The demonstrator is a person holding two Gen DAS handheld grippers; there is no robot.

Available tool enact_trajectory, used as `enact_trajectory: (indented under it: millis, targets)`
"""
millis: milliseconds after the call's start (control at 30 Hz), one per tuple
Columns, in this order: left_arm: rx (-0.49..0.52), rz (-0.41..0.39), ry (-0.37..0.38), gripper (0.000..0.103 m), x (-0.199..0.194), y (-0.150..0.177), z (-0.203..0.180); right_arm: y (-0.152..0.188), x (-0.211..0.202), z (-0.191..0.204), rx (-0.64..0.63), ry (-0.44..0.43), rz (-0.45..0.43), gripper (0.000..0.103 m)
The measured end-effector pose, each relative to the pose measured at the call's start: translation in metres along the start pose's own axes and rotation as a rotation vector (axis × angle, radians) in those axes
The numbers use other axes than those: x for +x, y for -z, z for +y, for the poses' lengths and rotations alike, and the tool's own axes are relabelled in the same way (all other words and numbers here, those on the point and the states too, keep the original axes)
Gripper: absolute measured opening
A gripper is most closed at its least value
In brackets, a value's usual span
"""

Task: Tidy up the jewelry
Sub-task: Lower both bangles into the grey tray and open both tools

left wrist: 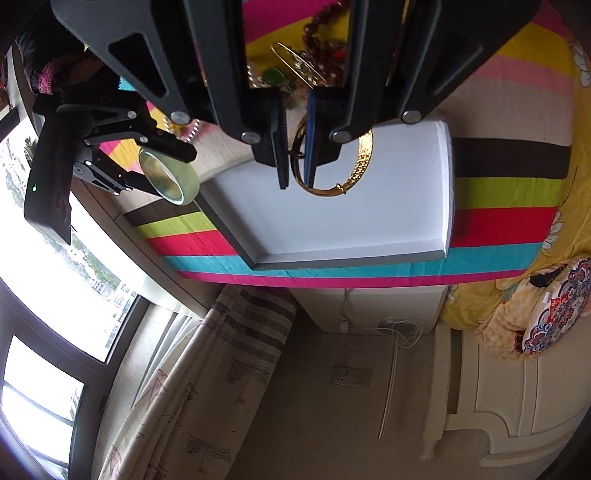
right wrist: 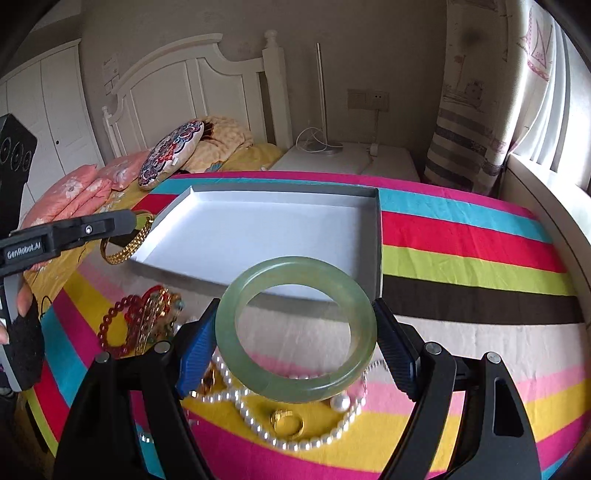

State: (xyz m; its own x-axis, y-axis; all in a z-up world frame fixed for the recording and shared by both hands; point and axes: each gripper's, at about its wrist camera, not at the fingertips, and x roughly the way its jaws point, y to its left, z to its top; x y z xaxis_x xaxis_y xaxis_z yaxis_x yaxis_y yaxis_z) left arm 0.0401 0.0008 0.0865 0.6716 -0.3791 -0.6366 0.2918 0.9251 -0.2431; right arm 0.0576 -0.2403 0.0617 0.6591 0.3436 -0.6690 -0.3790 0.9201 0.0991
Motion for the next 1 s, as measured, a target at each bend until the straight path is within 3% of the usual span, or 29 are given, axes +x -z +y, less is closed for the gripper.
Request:
enact_trajectory:
  millis: [267,433,600,633,667,700,800,867,1000]
  targets:
    - [0.061,0.093,-0.141,0.008,0.046,-0.018,0.026,-0.047,0.064,-0.010,0.028,0.020,0.091,0.078]
    - [0.140,0.112,-0.227,0.008,0.065,-0.018,0.019,-0.054,0.094,-0.002,-0.011,0.053,0.140,0.078]
    - [0.151,0.163,-0.268,0.010,0.088,-0.013,0.022,-0.054,0.113,-0.003,-0.037,0.081,0.213,0.078]
    - [0.142,0.184,-0.262,0.027,0.091,-0.012,0.025,-0.053,0.112,-0.002,-0.052,0.085,0.215,0.081]
    - [0.130,0.201,-0.260,0.058,0.093,-0.009,0.027,-0.053,0.110,-0.001,-0.066,0.064,0.224,0.091]
    - [0.128,0.204,-0.263,0.069,0.093,-0.006,0.029,-0.052,0.109,0.000,-0.084,0.052,0.237,0.097]
    - [0.131,0.251,-0.230,0.071,0.097,0.006,0.034,-0.044,0.108,0.003,-0.195,0.084,0.261,0.098]
    - [0.085,0.260,-0.160,0.066,0.092,0.010,0.039,-0.040,0.102,-0.001,-0.204,0.065,0.262,0.098]
    - [0.114,0.269,-0.153,0.066,0.080,0.025,0.025,-0.025,0.084,-0.006,-0.200,0.059,0.270,0.098]
